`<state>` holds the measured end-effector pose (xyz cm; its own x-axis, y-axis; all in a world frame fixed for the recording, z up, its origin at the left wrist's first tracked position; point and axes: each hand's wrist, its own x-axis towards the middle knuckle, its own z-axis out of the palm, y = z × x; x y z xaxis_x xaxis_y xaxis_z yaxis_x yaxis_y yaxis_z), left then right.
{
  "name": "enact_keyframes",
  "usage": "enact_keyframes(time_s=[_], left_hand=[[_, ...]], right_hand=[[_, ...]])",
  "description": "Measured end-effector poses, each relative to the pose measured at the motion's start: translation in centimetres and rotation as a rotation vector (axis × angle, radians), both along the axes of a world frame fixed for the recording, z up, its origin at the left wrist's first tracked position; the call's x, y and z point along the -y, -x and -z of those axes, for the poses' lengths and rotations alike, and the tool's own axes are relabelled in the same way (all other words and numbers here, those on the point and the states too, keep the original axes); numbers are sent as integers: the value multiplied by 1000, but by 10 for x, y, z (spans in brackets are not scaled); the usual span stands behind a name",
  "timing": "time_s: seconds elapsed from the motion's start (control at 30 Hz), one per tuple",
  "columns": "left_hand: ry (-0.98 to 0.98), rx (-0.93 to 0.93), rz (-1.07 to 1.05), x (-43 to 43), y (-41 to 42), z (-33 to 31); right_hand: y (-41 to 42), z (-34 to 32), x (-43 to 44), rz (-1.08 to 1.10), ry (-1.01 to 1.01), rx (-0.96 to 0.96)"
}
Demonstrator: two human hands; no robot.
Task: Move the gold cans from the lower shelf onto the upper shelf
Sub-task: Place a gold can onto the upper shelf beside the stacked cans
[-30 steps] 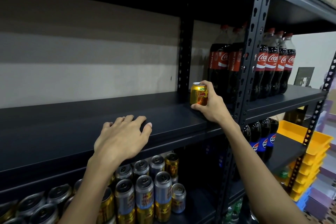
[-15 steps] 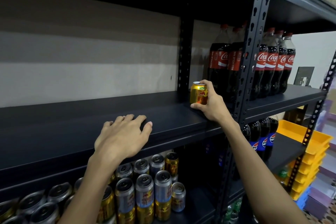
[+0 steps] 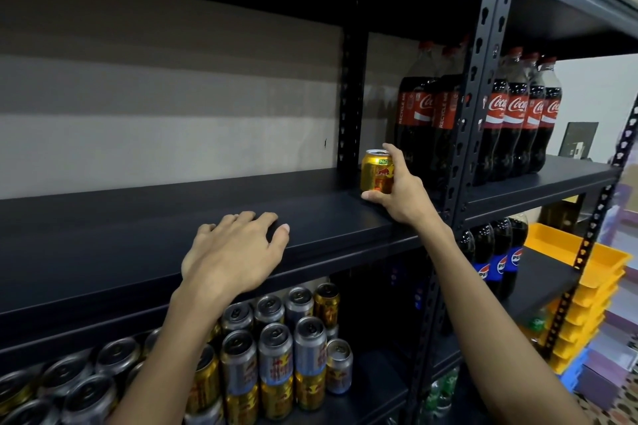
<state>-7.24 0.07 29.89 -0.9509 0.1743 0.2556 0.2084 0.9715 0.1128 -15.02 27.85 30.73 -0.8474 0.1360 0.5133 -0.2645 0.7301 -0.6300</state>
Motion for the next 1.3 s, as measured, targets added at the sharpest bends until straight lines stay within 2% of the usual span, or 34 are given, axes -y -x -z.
enact_keyframes(time_s=[0.43,0.47,0.6,0.77,0.93,1.07,1.17,1.3], left_hand=[[-77,-73,-28,-1,-1,5],[-57,-118,-33,-1,-2,7],[23,-496,-93,-5,-13,27],[-178,-888,25,-1,-16,77],[-142,-988,114,1,-15,124],[-124,-957,191,2,-16,178],[-177,-786,221,3,-14,226],[-277,-564,263,9,-12,291]], right_hand=[[-4,-1,4,33,17,24],[-5,1,4,34,40,6],[-18,21,11,140,139,-177],[-39,83,22,185,199,-366],[-48,144,34,177,226,-475],[-56,210,42,157,248,-360],[-53,249,41,102,252,-107],[-38,282,35,-37,146,196]])
